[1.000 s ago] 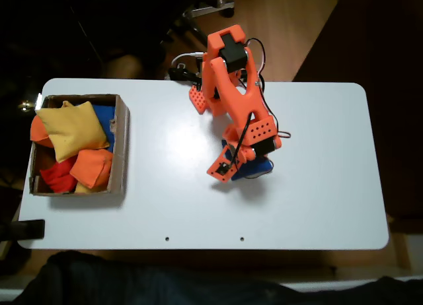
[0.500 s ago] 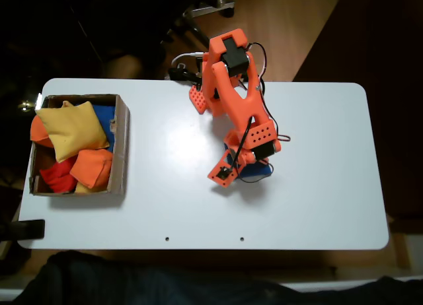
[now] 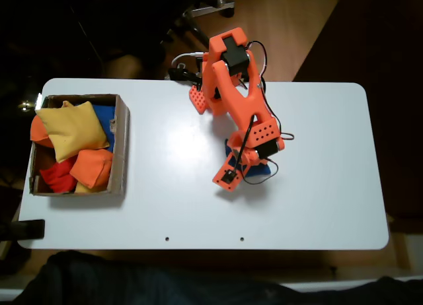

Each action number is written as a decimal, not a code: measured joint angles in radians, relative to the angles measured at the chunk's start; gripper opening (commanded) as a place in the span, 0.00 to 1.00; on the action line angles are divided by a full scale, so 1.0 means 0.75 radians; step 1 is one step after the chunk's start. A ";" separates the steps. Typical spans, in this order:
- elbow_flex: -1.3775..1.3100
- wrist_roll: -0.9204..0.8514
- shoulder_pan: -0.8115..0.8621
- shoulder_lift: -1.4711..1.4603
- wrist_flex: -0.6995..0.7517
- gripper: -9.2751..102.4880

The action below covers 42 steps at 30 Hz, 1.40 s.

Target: Grasp a bag and put it in the box.

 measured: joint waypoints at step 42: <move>0.035 0.055 -0.016 0.088 -0.080 0.09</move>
